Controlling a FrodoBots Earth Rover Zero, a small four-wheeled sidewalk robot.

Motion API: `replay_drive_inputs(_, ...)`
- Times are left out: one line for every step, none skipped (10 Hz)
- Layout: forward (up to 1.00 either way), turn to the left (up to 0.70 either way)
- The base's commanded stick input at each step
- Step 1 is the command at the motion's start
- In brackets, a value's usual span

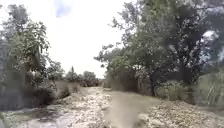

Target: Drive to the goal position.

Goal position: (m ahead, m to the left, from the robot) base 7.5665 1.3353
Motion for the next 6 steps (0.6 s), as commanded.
replay_drive_inputs(0.85,0.00)
replay_drive_inputs(0.85,0.00)
replay_drive_inputs(0.85,0.00)
replay_drive_inputs(0.85,0.00)
replay_drive_inputs(0.85,0.00)
replay_drive_inputs(0.85,0.28)
